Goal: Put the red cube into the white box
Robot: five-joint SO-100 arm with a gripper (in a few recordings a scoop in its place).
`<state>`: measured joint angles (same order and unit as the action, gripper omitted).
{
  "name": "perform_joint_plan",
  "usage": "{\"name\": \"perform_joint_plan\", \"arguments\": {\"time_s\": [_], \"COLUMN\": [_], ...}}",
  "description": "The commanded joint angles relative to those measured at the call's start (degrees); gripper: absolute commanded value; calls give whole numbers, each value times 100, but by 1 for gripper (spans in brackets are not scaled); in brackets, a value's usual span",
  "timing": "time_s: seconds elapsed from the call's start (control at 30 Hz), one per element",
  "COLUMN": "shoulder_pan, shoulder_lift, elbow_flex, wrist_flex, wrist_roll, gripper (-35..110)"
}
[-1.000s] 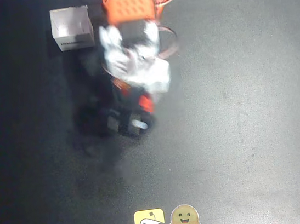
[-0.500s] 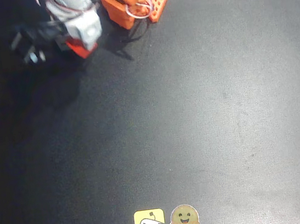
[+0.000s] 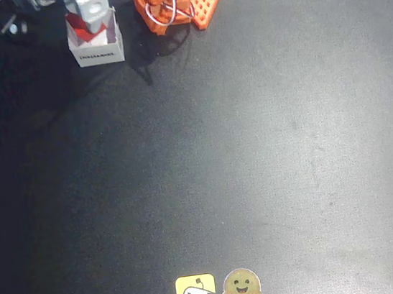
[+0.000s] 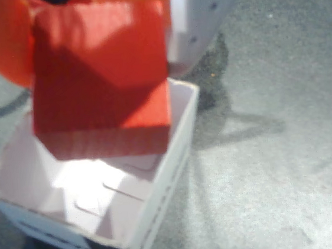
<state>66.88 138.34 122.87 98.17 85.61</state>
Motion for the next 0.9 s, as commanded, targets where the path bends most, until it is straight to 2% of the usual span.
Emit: {"name": "perform_joint_plan", "arguments": {"time_s": [0.0,0.13,0.3,0.37,0.5,0.6,0.7,0.87], "shoulder_pan": [62,62,62,62,44,-255,-1107,-3647], "shoulder_lift": [123,132,272,290,290,290,290,290], "elbow_flex": [0,-35,18,18,18,9,26,290], "wrist_flex": [229,-105,-272,-334,-431,-817,-1028,-1661], "wrist_roll": [-193,-800,-1037,-1081,-1134,-1608,-1556,-756], "gripper": [2,22,24,22,0,0,0,0]}}
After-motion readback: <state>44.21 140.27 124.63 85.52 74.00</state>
